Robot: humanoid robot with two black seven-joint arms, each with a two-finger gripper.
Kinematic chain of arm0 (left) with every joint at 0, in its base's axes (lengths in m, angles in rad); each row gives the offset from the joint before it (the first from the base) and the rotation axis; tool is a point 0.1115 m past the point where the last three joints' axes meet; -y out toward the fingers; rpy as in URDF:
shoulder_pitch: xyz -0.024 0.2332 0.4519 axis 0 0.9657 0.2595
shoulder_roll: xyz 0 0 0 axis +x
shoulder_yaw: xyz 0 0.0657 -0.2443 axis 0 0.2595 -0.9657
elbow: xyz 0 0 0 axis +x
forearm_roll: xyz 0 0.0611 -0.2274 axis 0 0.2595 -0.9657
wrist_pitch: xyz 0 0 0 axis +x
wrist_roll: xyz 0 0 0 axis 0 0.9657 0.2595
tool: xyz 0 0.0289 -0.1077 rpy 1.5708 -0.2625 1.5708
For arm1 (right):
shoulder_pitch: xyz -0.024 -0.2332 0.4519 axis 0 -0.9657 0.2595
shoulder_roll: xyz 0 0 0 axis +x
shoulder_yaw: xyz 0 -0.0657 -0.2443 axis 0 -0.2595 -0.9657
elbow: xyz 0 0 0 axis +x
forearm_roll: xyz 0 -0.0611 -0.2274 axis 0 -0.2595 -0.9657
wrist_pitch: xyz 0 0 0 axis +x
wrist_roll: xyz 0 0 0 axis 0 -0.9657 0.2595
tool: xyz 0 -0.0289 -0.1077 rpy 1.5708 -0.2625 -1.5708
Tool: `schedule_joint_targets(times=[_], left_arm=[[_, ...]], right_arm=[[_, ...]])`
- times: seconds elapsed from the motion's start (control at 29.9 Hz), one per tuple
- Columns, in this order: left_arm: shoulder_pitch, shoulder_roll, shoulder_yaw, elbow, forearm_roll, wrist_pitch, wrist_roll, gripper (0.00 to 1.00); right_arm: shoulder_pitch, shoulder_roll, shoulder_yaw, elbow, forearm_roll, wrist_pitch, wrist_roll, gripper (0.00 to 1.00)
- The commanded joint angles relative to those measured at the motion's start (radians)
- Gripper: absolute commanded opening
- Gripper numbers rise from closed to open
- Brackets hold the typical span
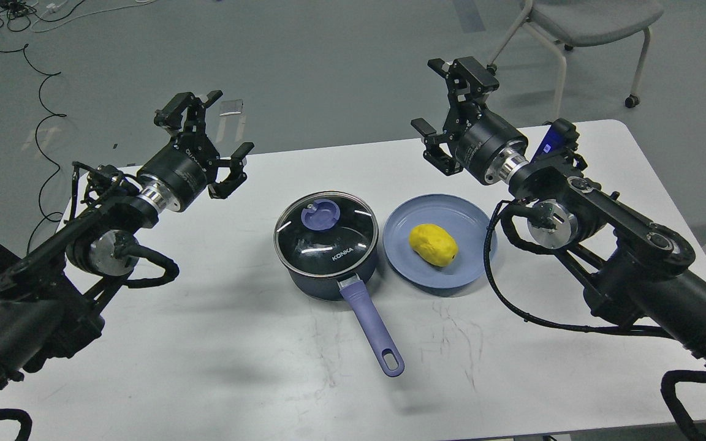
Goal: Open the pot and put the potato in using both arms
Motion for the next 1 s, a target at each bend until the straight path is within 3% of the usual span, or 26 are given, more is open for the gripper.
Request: schedule_joint_targets(times=[0.0,0.97], left_arm=[[0.001,0.001,-0.001,-0.001,0.001,-0.002,0.004,0.98],[0.001,-0.014,-0.029,-0.001,-0.010,-0.010,-0.002,0.98]], right_arm=[[0.004,0.000,-0.001,-0.001,-0.002,0.000,0.000,1.00],[0.041,-0.017,0.012,-0.001,-0.002,-0.002,0.000,1.00]])
